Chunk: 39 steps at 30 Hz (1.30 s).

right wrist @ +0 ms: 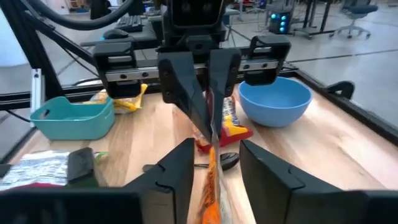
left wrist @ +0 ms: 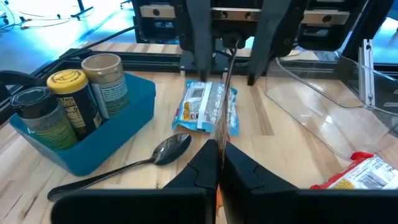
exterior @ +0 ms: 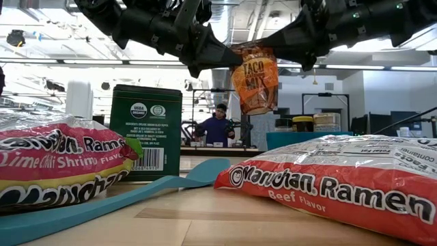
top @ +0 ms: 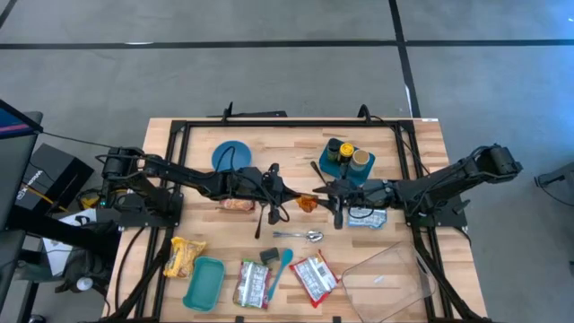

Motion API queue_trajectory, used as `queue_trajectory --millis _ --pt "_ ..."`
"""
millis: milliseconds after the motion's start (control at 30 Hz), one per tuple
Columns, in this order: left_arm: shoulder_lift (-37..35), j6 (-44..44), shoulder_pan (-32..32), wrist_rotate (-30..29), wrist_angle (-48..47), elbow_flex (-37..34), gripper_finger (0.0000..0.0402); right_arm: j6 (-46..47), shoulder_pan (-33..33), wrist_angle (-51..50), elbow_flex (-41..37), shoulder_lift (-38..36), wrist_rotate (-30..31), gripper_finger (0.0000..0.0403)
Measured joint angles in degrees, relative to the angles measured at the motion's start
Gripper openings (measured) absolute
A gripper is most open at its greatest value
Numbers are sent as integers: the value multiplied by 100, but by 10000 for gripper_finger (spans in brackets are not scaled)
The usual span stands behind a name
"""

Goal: Pick & Place Food Item
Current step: Put the orange seasoning bag into the blue bin

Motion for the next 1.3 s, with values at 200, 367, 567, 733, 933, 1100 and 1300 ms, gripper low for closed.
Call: queue_trajectory --millis 200,367,567,733,933,1100,1300 --pt "2 0 0 0 2 0 0 15 -31 -30 0 0 -5 88" --pt "2 0 0 0 2 0 0 15 -31 -37 0 0 -5 66" --pt "4 -2 0 0 4 0 0 15 -31 -37 -2 0 -5 44" --pt "4 -1 0 0 4 0 0 15 -31 -39 -2 -2 -5 15" --pt "4 -1 0 0 4 0 0 12 -31 -43 -2 -2 -3 5" --pt "4 -2 0 -1 4 0 0 12 -31 -45 -2 -2 -3 2" --pt "4 0 0 -2 4 0 0 12 -31 -61 -2 -2 -3 1"
